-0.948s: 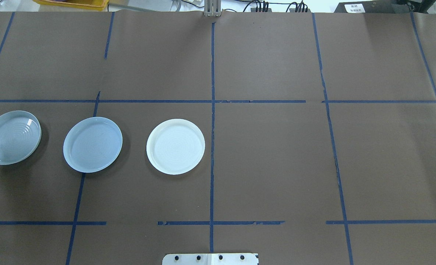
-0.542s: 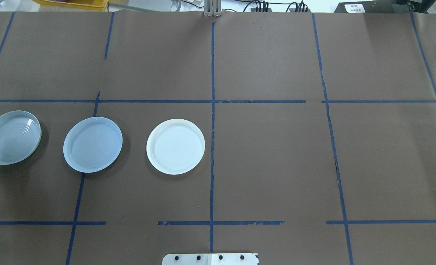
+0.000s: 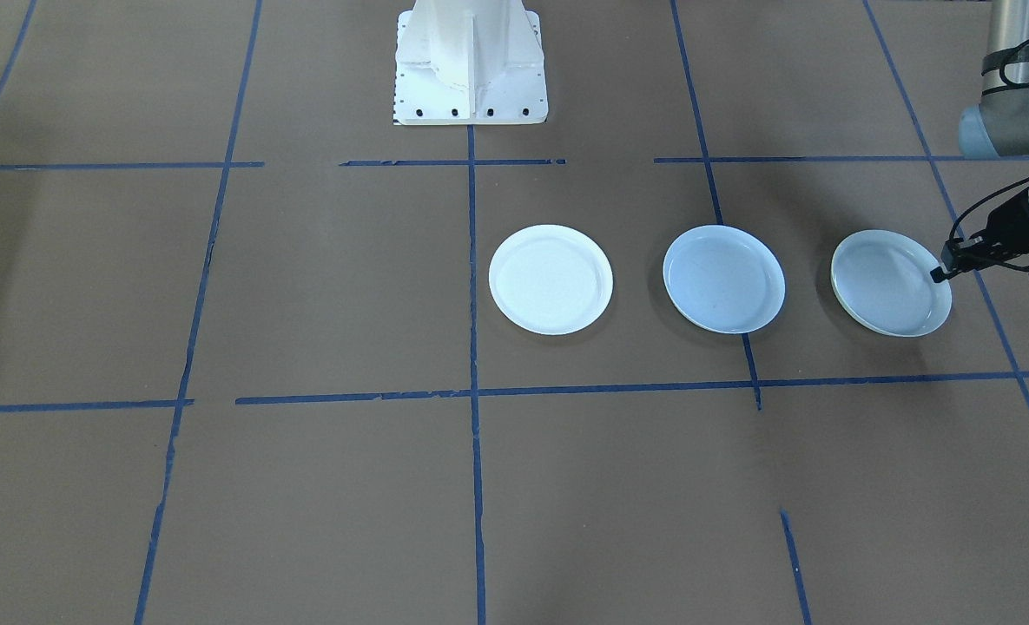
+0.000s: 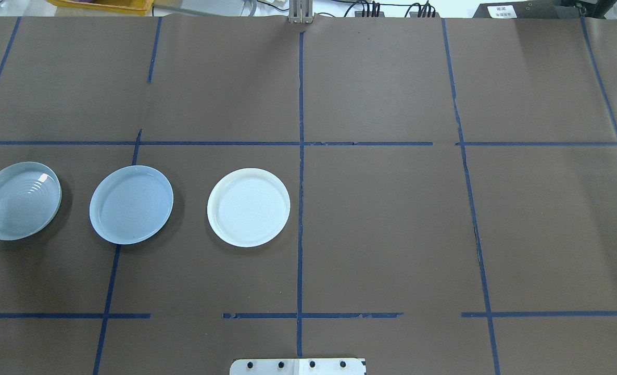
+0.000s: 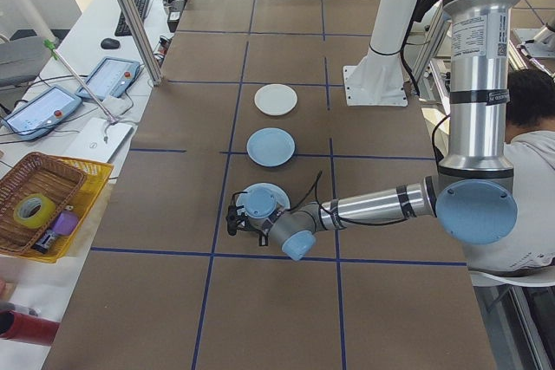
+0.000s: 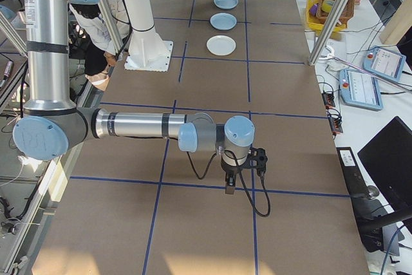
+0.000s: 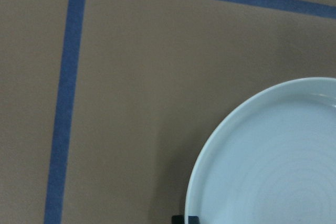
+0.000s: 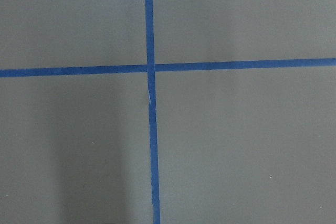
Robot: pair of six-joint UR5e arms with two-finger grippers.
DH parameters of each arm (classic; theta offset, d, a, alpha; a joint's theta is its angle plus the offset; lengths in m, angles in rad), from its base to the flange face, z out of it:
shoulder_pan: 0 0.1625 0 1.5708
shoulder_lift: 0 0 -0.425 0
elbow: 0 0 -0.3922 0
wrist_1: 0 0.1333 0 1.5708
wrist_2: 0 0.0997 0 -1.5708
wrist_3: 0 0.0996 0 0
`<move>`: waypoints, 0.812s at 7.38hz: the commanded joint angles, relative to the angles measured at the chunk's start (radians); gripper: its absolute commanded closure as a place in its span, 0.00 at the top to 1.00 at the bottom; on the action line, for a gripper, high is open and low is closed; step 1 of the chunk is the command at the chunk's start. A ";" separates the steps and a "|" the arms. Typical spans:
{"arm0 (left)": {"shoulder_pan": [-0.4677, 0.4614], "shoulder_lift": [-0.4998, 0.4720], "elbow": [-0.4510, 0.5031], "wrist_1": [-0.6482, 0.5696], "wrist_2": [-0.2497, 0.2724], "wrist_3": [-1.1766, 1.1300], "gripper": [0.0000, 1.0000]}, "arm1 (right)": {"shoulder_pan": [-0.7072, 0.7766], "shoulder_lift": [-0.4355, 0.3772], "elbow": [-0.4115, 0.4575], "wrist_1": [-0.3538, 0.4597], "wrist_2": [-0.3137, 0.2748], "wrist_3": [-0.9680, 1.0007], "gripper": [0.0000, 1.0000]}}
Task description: Stack plate in center
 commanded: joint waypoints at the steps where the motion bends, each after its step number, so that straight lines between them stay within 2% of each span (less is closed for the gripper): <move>1: -0.055 0.012 -0.074 0.006 -0.128 -0.003 0.00 | 0.000 0.000 0.000 0.001 0.000 0.000 1.00; 2: -0.089 0.010 -0.138 0.032 -0.127 -0.078 0.00 | 0.000 0.000 0.000 -0.001 0.000 -0.001 1.00; 3: -0.084 0.007 -0.204 0.032 -0.110 -0.194 0.00 | 0.000 0.000 0.000 -0.001 0.000 0.000 1.00; 4: -0.071 0.001 -0.257 0.032 -0.046 -0.310 0.00 | 0.000 0.000 0.000 -0.001 -0.001 0.000 1.00; 6: 0.090 -0.005 -0.331 0.027 0.066 -0.513 0.00 | 0.000 0.000 0.000 -0.001 0.000 0.000 1.00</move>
